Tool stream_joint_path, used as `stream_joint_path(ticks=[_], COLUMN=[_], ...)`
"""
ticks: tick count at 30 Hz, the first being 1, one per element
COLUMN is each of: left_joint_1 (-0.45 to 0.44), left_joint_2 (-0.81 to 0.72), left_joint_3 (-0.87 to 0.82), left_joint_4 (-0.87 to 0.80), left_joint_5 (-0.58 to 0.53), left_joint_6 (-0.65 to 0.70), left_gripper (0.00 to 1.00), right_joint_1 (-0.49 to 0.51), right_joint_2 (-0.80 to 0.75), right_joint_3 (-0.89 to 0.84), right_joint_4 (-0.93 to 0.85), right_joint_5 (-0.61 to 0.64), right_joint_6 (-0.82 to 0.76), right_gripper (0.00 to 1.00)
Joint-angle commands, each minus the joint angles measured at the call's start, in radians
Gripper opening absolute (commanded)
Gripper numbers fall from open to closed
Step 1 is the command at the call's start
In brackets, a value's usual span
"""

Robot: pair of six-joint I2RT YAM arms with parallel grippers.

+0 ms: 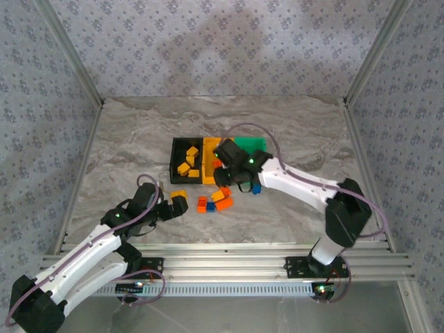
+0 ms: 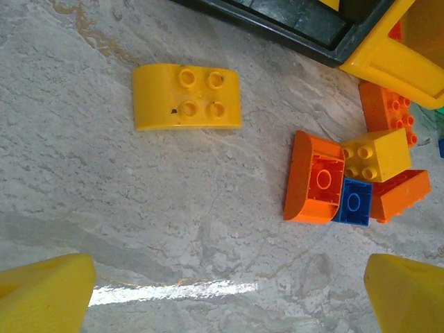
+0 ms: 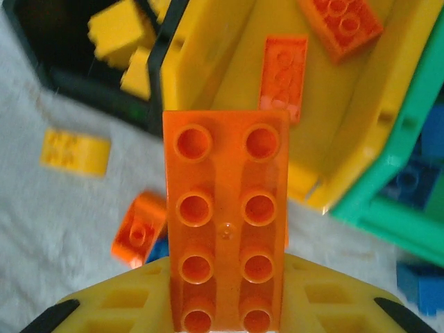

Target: Sort the legos into containers by color

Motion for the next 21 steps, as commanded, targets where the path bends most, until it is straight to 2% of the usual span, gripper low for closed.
stream_joint_path(ticks=[1,5,8,11,12,14,18,21], left_joint_1=[0.008,0.008,0.008,0.008,0.007,0.005,-0.028,-0.079], left_joint_2=[0.003,0.012,0.023,0.043,0.052,0.072,0.138,0.222], left_joint_3=[0.012,0.013,0.020,0.033,0.039,0.050,0.074,0.103], left_joint_4=[-0.017,-0.015,-0.015,-0.009,-0.005,0.009,0.060,0.106], left_joint_5=[0.016,0.030,0.030,0.037,0.042,0.053,0.048,0.024], left_joint_6=[0.008,0.024,0.033,0.048,0.056,0.076,0.096,0.106], left_gripper=[1.00,1.00,0.99,0.99,1.00,0.99,0.92,0.83], right_joint_1=[-0.060,-0.080,-0.091,-0.094,-0.092,-0.091,-0.079,-0.077], right_joint_2=[0.127,0.245,0.304,0.309,0.301,0.269,0.138,0.024], right_joint_3=[0.089,0.213,0.290,0.316,0.319,0.312,0.208,0.077], right_joint_4=[-0.003,-0.004,-0.040,-0.040,-0.039,-0.037,-0.003,0.054], right_joint_5=[-0.017,0.000,0.010,0.008,0.009,0.010,0.029,0.047], right_joint_6=[-0.025,-0.042,-0.036,-0.031,-0.031,-0.031,-0.014,0.014], right_gripper=[0.35,0.36,0.43,0.67,0.74,0.81,0.84,0.85])
